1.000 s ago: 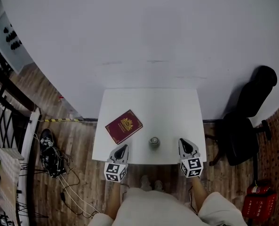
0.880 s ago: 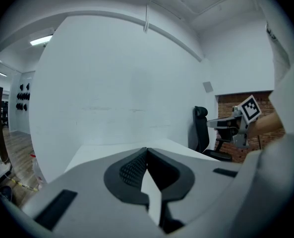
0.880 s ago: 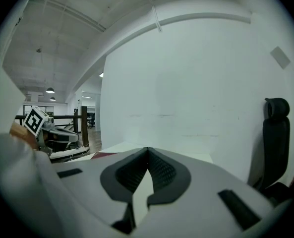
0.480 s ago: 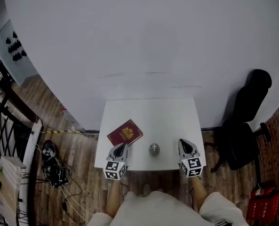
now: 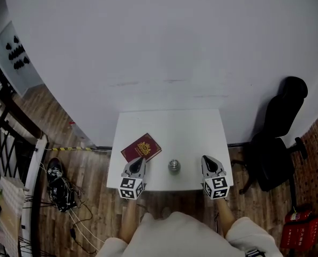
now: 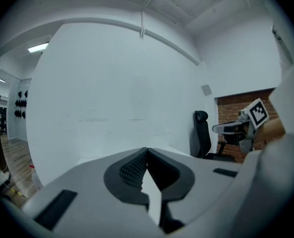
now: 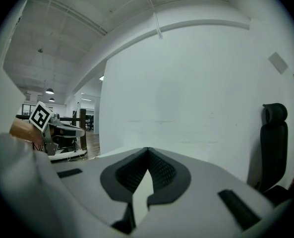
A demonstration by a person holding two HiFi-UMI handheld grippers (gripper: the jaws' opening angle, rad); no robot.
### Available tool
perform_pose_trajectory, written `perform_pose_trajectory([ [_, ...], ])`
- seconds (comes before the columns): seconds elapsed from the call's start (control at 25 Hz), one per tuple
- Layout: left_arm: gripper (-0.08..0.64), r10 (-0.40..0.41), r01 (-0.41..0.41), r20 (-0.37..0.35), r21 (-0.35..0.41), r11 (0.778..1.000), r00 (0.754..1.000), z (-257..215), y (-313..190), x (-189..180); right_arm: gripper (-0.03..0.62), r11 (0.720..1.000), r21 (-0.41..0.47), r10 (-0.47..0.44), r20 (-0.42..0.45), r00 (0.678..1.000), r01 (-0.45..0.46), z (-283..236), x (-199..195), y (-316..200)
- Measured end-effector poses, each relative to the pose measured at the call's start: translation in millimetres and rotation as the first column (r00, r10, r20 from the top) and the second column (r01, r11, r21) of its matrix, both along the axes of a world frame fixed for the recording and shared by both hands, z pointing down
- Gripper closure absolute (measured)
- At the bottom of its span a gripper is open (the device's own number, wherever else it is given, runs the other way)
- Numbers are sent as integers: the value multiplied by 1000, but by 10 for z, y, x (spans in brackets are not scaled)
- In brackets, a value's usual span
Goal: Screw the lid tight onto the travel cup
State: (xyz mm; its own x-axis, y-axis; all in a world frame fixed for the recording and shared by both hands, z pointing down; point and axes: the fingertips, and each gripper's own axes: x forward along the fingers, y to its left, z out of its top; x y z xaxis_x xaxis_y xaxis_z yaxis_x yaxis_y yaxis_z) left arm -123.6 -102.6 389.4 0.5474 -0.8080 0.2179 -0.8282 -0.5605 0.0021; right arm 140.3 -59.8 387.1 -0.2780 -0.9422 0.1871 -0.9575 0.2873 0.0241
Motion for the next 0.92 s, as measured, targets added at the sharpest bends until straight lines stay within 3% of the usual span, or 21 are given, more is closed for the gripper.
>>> perform_pose_trajectory([
  [0.92, 552, 0, 0, 2, -9, 1000, 1000, 77, 10, 95, 594, 1000, -22, 0, 2, 1000, 0, 101, -5, 15],
])
